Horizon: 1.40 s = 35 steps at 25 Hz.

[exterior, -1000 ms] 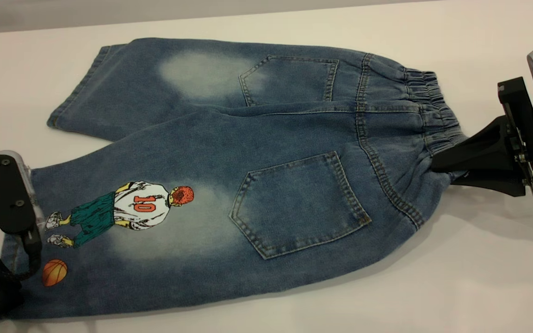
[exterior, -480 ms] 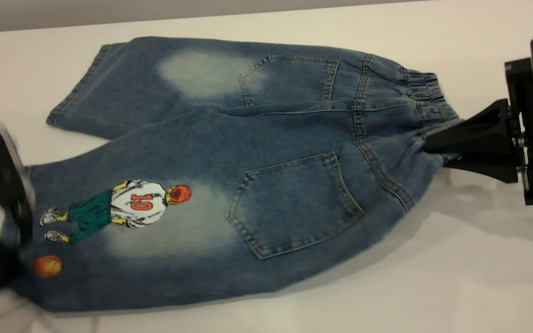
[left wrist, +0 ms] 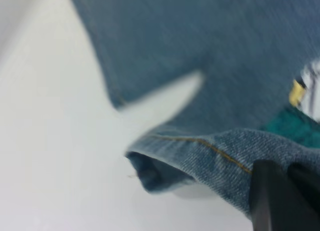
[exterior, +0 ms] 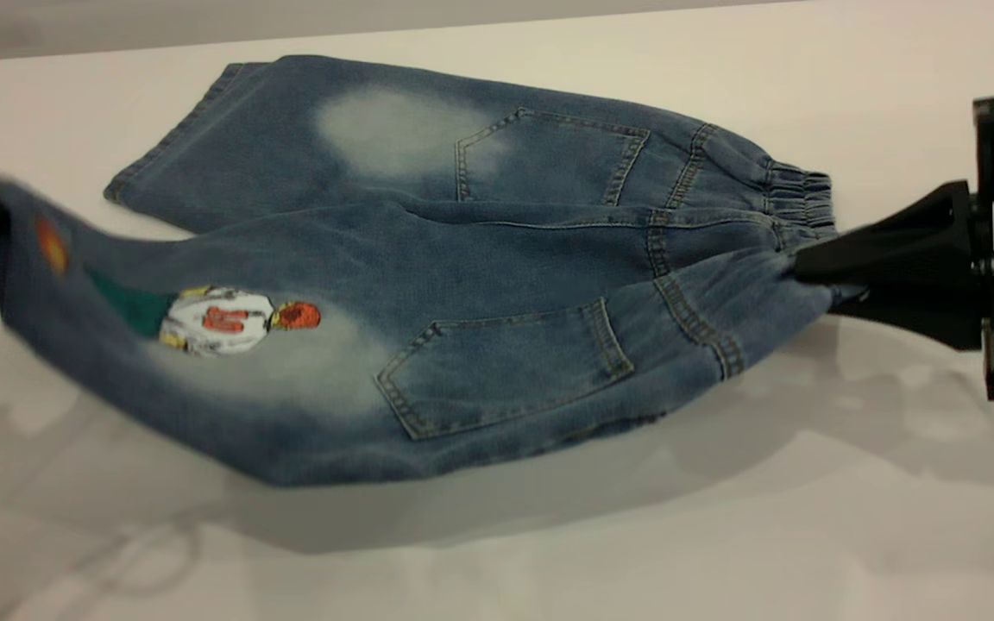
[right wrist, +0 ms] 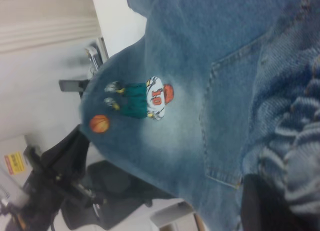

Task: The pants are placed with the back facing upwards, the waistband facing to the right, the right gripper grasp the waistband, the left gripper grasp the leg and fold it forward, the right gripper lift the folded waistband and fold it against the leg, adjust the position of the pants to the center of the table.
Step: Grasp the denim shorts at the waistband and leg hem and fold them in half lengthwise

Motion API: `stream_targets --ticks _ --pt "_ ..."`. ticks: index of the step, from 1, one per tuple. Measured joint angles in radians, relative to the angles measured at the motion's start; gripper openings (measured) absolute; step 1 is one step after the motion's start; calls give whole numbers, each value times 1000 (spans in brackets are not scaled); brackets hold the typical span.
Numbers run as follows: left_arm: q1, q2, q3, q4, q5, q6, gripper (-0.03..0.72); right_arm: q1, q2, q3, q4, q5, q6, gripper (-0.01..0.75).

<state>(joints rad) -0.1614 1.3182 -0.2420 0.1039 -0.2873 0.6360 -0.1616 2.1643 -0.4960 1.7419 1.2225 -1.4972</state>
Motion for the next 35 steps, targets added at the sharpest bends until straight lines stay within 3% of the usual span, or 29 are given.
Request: stream_targets --ticks 10,14,21,26,35 --pt "3 50 -100 -141 -172 58 38 0 -82 -32 0 -1 198 54" --pt "36 137 -172 -168 -248 68 38 0 -86 -79 -2 -2 282 54" --pt "51 324 -320 -161 -278 65 38 1 -86 -196 -2 -5 451 54" --pt "51 448 -430 -160 -274 65 36 1 -86 -265 0 -125 547 54" --pt "51 617 -608 -160 -275 65 36 3 -77 -322 4 -237 607 56"
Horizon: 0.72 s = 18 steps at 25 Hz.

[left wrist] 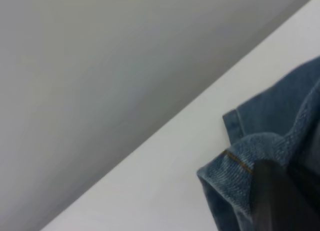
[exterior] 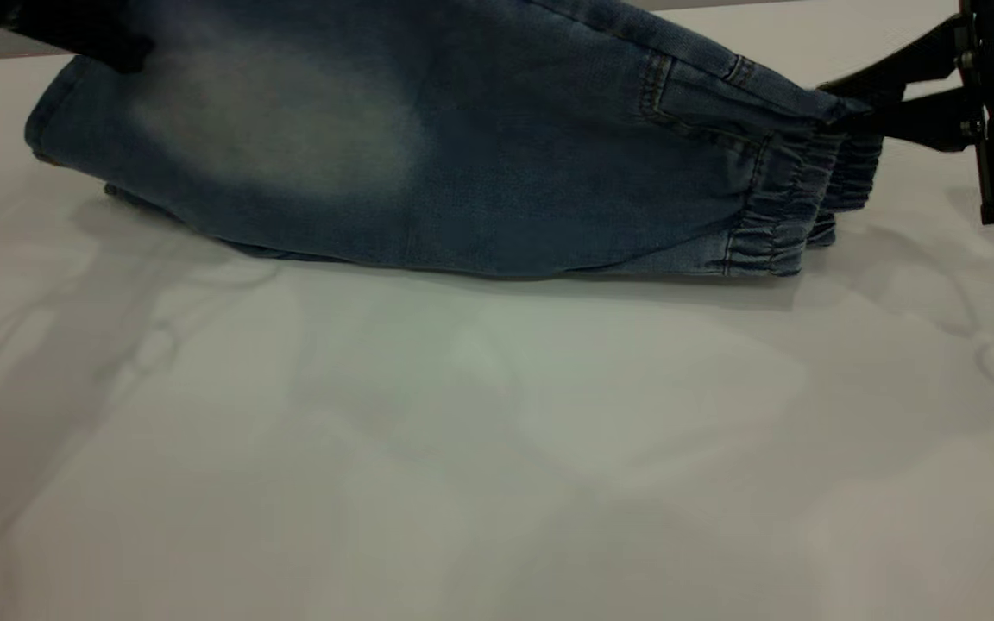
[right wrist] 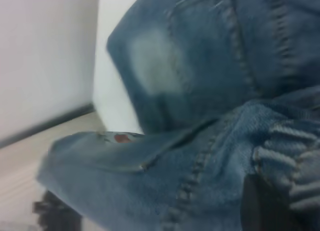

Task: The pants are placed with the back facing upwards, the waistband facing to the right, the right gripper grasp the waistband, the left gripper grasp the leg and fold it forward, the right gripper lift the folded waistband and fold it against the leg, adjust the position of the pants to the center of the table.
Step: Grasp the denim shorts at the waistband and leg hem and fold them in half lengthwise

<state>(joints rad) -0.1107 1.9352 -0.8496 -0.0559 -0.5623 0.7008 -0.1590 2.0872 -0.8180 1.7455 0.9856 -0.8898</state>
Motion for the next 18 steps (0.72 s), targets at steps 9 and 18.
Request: stream_targets --ticks 9,18 --pt "0 118 -65 1 -24 0 36 0 28 -57 -2 -69 25 56" --pt "36 140 -100 -5 -77 -1 36 1 59 -110 0 -67 23 56"
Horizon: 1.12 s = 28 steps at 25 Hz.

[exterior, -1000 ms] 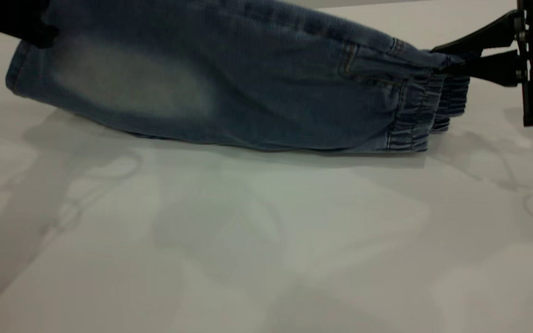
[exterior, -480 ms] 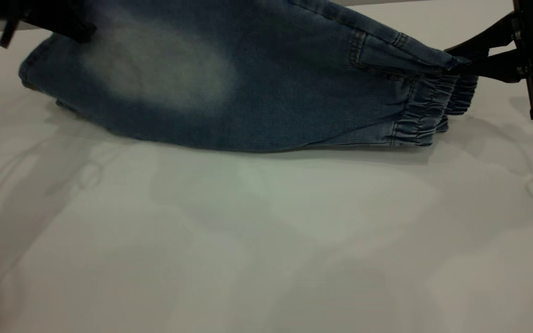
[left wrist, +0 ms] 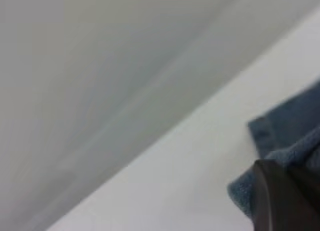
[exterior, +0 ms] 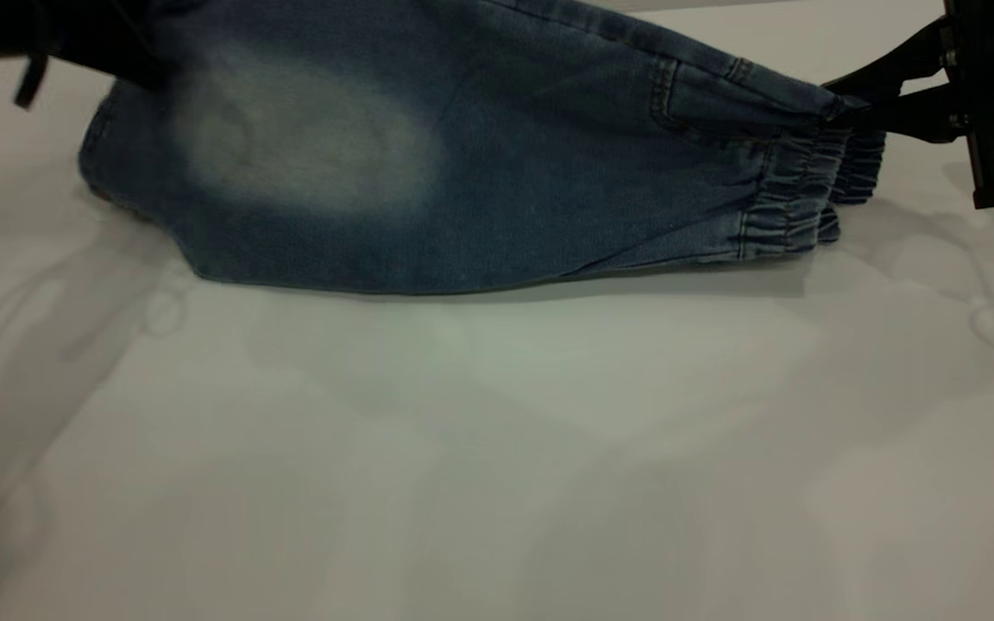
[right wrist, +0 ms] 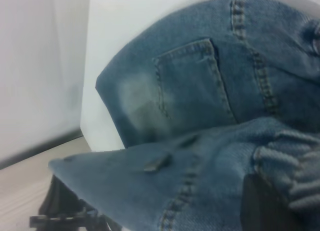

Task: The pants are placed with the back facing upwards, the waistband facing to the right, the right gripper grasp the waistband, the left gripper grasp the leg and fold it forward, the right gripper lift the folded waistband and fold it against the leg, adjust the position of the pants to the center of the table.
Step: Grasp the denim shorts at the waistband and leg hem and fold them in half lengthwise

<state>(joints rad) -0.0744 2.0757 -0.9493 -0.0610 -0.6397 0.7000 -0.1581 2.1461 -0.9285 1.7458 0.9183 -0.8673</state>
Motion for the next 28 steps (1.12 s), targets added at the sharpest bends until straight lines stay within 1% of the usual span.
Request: stream_targets --ticks 5,11,14,18,21,24,26,28 --pt "33 3 -2 13 -5 -2 36 0 0 -7 0 7 -5 57" --pt "42 31 -2 15 -38 -2 43 1 -1 -7 -3 2 -5 67" --pt "42 35 -2 6 -52 -2 61 0 -1 -7 -3 2 -7 85" --pt "44 35 -2 -15 -71 -5 130 -1 -1 -7 -3 -16 -11 136" --pt "44 35 -2 -13 -75 -6 223 -1 -1 -19 -4 -7 -11 185" --pt "43 35 -2 -50 -87 -23 303 -1 -1 -41 -2 22 -7 237" --pt "43 35 -2 -56 -81 -54 337 -1 -1 -56 -2 56 -6 271" --pt "34 31 -1 -51 -66 -87 348 -1 -1 -74 -3 80 -6 307"
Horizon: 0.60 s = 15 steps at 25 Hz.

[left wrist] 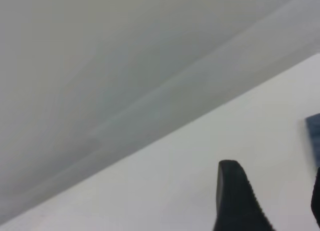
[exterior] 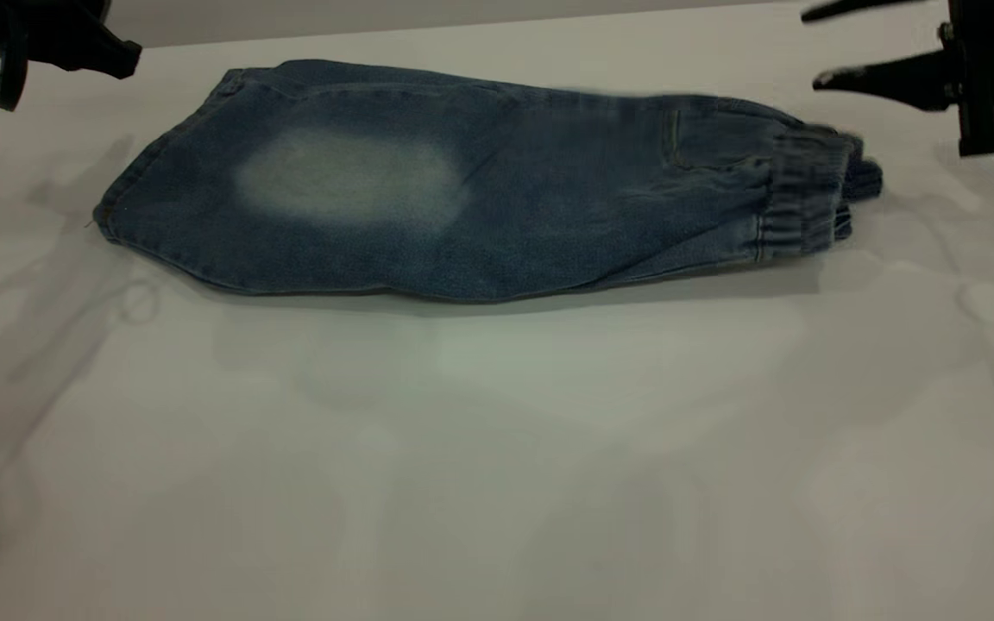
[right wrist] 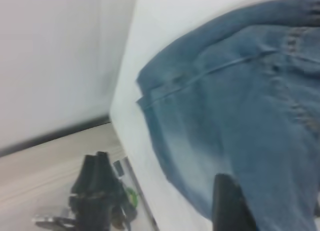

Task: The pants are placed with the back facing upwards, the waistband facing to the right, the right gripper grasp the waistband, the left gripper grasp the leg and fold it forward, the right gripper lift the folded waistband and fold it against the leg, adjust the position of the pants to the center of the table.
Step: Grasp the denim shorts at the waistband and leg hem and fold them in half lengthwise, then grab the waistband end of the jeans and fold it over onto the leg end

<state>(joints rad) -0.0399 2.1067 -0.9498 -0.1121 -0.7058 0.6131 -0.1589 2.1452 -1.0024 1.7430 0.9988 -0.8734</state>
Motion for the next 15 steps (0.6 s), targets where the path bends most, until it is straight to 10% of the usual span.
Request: stream_targets --ticks 15 --pt "-135 -225 123 8 22 -141 333 29 -3 -4 -156 188 57 496"
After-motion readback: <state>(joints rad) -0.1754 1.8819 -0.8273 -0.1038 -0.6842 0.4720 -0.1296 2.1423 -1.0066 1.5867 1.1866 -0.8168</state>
